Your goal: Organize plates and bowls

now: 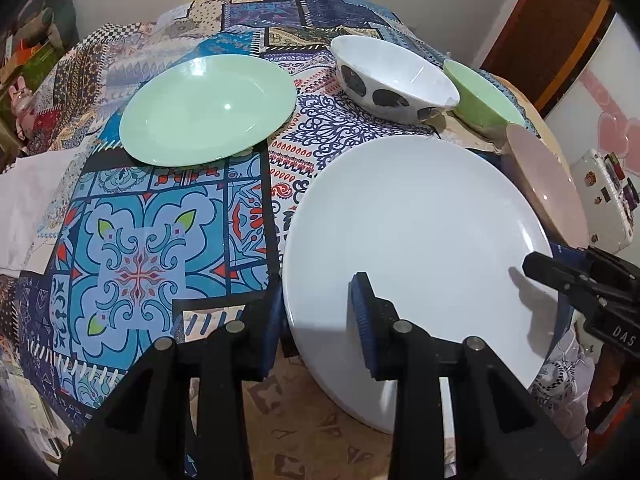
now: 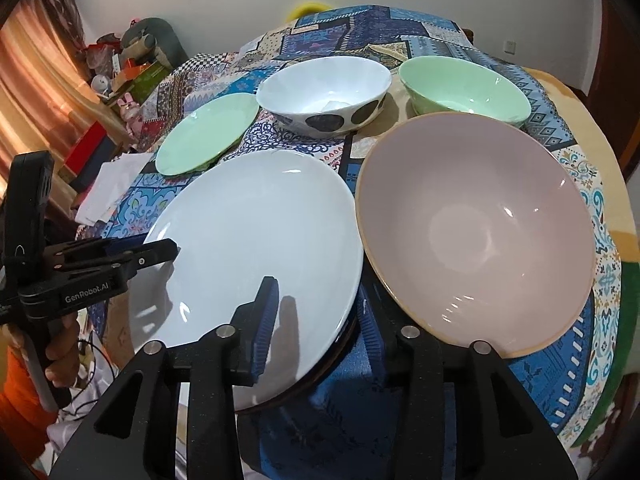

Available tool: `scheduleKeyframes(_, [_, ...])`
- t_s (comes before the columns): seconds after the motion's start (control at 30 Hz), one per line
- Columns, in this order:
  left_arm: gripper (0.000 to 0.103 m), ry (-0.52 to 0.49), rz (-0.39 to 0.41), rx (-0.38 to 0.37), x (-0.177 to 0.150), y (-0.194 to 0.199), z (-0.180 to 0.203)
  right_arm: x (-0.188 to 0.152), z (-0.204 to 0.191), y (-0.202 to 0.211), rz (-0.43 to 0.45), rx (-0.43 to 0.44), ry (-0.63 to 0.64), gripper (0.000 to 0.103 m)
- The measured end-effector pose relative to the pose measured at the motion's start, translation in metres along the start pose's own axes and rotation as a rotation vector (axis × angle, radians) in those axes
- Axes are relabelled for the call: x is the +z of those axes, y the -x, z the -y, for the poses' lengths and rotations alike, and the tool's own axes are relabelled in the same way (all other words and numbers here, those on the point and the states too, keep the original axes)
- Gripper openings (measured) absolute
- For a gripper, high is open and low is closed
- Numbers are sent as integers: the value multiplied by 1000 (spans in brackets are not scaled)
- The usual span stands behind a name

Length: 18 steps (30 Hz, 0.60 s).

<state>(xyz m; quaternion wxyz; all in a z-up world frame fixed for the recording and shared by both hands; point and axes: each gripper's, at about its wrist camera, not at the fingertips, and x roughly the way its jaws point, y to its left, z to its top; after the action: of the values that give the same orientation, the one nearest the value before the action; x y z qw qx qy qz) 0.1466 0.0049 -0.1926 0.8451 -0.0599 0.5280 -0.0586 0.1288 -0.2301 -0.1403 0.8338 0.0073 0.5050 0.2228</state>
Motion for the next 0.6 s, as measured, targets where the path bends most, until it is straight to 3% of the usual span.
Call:
scheduleKeyframes(0.3, [34,5,24,-3,-9,13,-3,2,-15,23,66,-4,44,40])
scheduleKeyframes(0.6, [54,32,178,53,-4,64,-29,30,-49,32,148,31,101,47])
